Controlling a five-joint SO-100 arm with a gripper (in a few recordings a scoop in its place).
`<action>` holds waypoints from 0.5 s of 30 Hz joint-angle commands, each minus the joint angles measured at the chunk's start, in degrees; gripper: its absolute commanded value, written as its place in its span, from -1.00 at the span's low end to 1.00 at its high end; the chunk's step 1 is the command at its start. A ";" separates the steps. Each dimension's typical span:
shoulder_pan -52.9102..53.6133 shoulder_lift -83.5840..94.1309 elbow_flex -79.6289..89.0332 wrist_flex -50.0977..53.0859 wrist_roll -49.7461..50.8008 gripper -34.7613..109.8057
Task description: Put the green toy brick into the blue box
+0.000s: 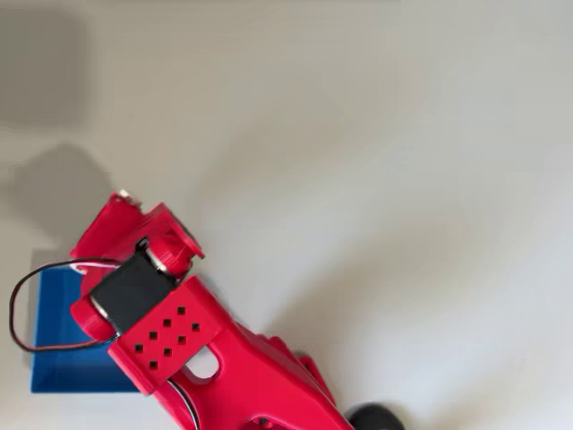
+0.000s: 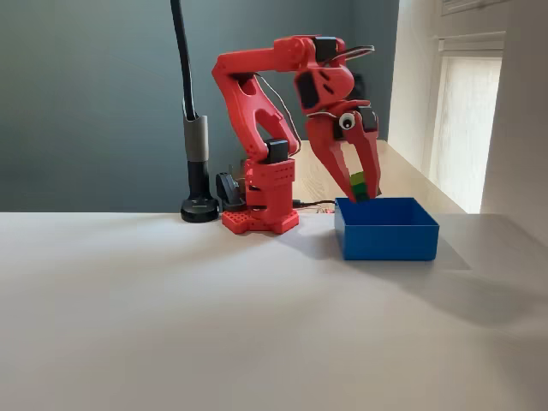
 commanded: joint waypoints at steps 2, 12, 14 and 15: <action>-7.38 2.72 -0.44 0.79 1.32 -0.52; -18.63 2.29 -0.35 0.79 6.06 -0.52; -20.04 1.49 -0.09 0.79 6.77 -0.52; -20.48 0.26 -0.26 0.79 7.29 -0.52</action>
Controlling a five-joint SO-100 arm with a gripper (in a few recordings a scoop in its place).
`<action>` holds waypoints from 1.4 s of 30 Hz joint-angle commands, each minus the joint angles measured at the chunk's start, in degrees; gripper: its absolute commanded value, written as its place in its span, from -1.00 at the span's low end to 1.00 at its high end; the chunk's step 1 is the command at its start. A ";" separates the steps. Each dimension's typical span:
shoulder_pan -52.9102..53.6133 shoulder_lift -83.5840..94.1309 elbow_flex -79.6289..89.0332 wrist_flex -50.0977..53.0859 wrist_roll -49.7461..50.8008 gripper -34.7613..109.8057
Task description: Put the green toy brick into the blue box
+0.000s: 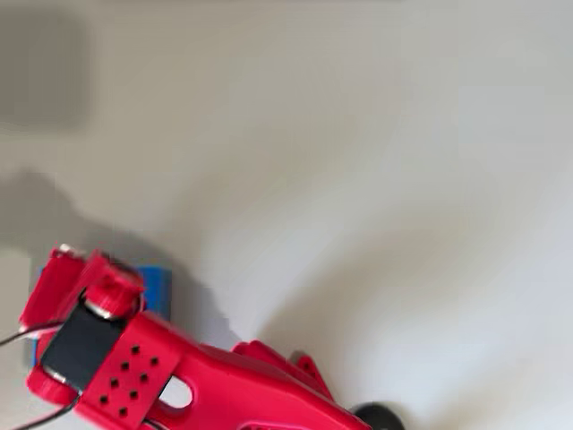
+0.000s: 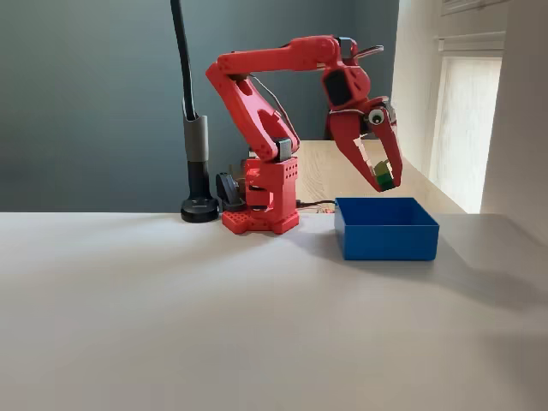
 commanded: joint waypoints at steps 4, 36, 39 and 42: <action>-3.16 -7.82 -3.69 2.02 3.16 -0.52; -4.83 -39.29 -28.12 18.72 4.31 -0.19; -4.83 -39.11 -28.39 19.07 4.48 -0.22; -4.31 -39.02 -29.79 19.07 5.89 -0.40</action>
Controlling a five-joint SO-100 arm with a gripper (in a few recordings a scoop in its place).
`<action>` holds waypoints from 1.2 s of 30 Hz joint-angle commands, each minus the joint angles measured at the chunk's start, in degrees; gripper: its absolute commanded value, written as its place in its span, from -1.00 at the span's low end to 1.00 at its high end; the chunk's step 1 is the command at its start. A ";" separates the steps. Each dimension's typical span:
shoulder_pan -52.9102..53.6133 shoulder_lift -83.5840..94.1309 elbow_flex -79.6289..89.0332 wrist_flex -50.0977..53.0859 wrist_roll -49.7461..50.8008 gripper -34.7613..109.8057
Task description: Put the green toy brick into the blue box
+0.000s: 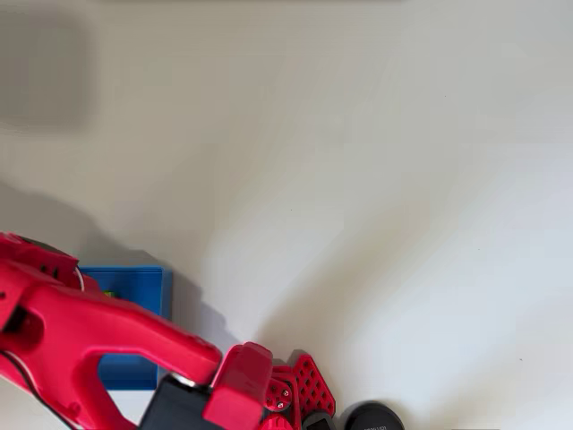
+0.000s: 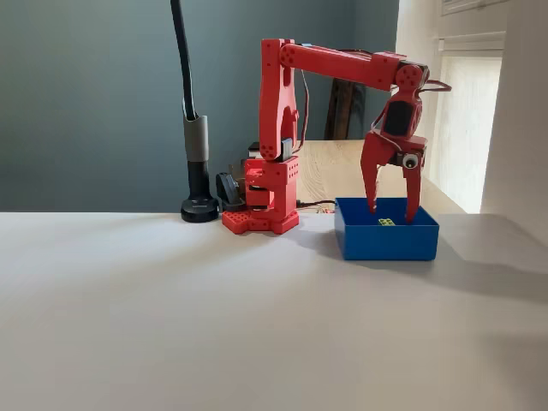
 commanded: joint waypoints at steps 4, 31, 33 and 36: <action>2.64 2.64 -9.84 1.49 5.27 -0.52; 57.66 39.81 32.70 -33.93 -7.29 -0.52; 59.33 44.30 38.41 -35.86 -6.50 -0.52; 60.91 51.59 46.93 -38.58 -5.01 -0.52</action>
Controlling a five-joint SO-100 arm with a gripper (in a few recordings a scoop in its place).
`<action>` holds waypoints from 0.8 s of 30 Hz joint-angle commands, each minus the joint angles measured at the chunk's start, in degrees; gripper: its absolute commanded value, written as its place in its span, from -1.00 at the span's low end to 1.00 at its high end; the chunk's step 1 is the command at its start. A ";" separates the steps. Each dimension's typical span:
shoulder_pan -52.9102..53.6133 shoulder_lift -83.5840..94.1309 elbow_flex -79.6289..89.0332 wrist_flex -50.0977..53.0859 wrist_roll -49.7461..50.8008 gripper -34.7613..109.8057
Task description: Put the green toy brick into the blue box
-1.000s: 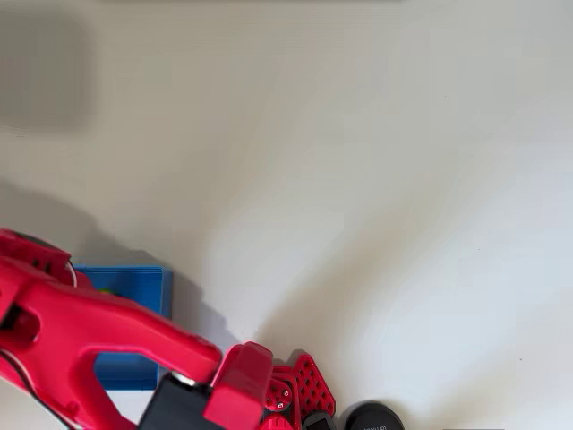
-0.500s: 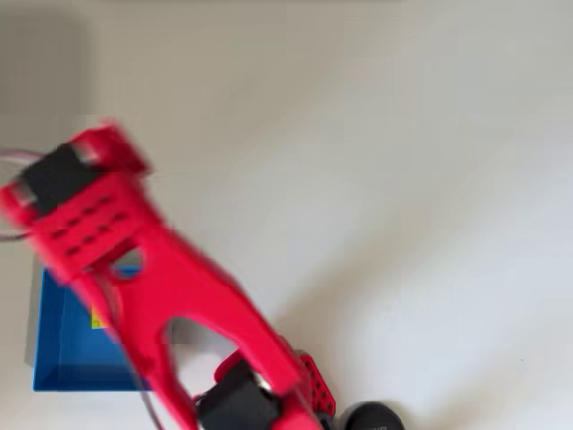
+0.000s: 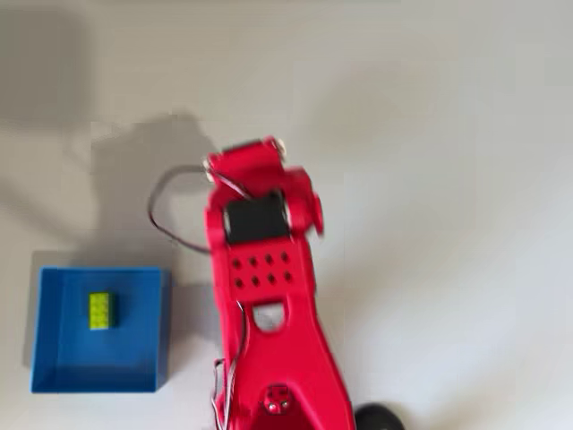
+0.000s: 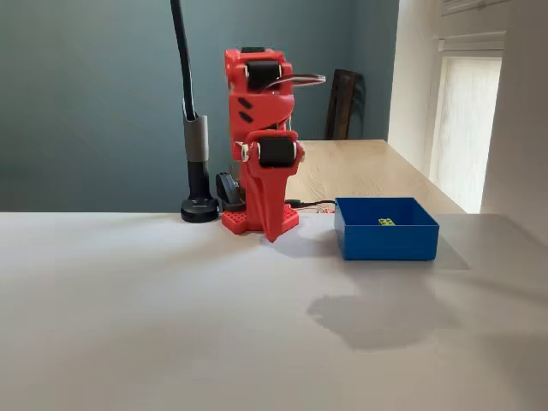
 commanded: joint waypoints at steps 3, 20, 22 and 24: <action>1.14 17.93 15.03 -3.96 1.85 -0.52; 1.58 51.42 42.71 -5.01 2.20 -0.52; 1.32 52.38 42.80 -3.25 3.08 -0.52; 1.23 52.91 42.80 -0.53 4.22 -0.52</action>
